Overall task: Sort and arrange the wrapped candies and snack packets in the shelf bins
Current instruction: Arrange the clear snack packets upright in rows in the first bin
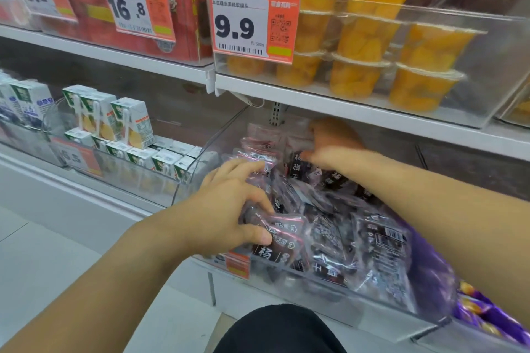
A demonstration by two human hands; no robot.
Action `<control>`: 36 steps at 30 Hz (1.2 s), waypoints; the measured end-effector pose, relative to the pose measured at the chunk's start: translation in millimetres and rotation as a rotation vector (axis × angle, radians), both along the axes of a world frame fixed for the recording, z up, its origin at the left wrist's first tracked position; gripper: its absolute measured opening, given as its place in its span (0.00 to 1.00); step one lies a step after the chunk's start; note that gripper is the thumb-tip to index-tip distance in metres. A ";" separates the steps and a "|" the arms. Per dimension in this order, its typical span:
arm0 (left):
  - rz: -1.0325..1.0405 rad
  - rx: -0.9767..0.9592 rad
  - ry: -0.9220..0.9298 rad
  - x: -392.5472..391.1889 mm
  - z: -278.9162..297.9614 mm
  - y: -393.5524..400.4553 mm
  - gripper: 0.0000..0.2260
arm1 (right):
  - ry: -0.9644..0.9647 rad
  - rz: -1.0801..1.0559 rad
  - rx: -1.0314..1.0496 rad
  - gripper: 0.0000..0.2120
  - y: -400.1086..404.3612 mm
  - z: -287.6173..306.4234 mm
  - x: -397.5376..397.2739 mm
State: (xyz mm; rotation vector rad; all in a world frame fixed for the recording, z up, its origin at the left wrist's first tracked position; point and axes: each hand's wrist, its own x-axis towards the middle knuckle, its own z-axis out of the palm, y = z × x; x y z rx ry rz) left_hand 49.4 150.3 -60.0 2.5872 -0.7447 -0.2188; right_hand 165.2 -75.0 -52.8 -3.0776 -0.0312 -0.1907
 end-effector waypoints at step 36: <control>0.001 -0.057 0.057 4.6 -6.3 2.1 0.14 | -0.039 0.002 0.229 0.11 -0.9 3.9 11.3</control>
